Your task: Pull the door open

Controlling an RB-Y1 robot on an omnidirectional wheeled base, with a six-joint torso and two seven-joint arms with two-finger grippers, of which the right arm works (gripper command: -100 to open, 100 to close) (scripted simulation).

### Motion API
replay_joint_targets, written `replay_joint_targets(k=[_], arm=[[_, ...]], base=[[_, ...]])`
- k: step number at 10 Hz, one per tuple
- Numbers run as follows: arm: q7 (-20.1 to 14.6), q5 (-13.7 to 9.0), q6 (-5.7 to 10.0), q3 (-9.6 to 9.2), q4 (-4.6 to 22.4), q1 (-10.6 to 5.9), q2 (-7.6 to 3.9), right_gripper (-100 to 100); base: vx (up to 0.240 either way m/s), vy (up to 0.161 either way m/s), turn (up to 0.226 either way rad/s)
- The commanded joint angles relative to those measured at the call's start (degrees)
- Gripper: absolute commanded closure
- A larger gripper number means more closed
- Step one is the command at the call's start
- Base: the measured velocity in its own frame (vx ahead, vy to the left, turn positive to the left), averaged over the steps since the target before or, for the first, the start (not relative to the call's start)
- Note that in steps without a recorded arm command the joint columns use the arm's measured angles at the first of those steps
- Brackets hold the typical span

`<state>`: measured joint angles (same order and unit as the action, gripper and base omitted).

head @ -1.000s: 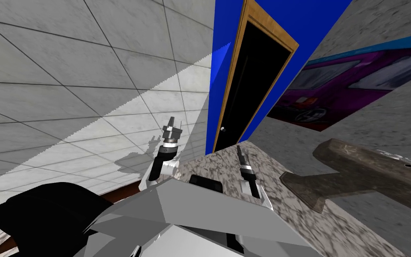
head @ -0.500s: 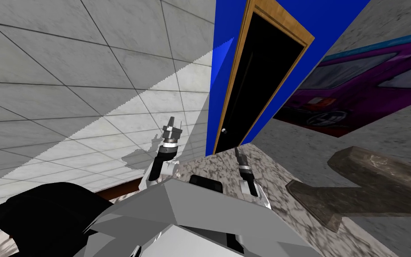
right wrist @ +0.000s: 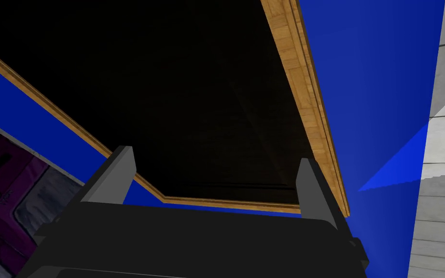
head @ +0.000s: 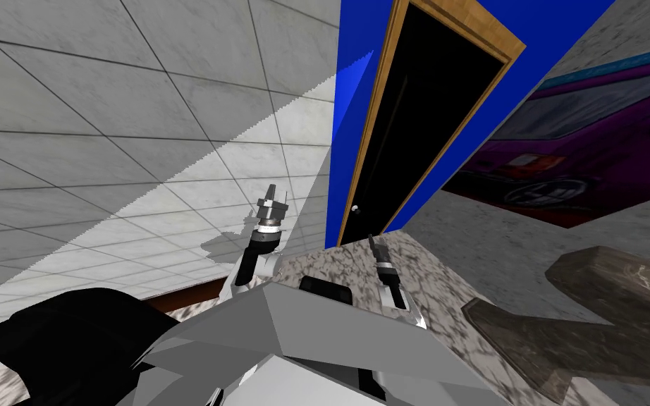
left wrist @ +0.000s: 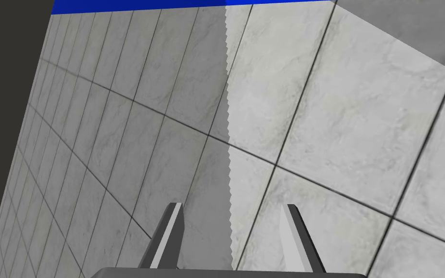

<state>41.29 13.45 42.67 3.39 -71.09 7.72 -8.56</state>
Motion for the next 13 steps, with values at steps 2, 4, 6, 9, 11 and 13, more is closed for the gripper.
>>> replay_joint_targets(k=[2,4,6,9,11,13], arm=[[2.5,0.6,1.2,0.07,3.8,-1.53,-0.24,-100],[4.7,1.1,2.02,0.09,6.9,-2.73,-0.53,-100],[6.7,1.6,2.8,0.12,9.8,-3.87,-0.8,-100],[9.7,2.3,3.97,0.15,14.1,-5.57,-1.19,-100],[11.6,2.7,4.68,0.17,16.7,-6.6,-1.41,-100],[13.4,3.1,5.39,0.19,19.3,-7.63,-1.63,-100]], base=[[0.05,-0.04,0.086],[0.075,-0.068,0.108],[0.07,-0.088,0.092],[0.079,-0.066,0.106],[0.071,-0.071,0.083],[0.059,-0.071,0.093]])
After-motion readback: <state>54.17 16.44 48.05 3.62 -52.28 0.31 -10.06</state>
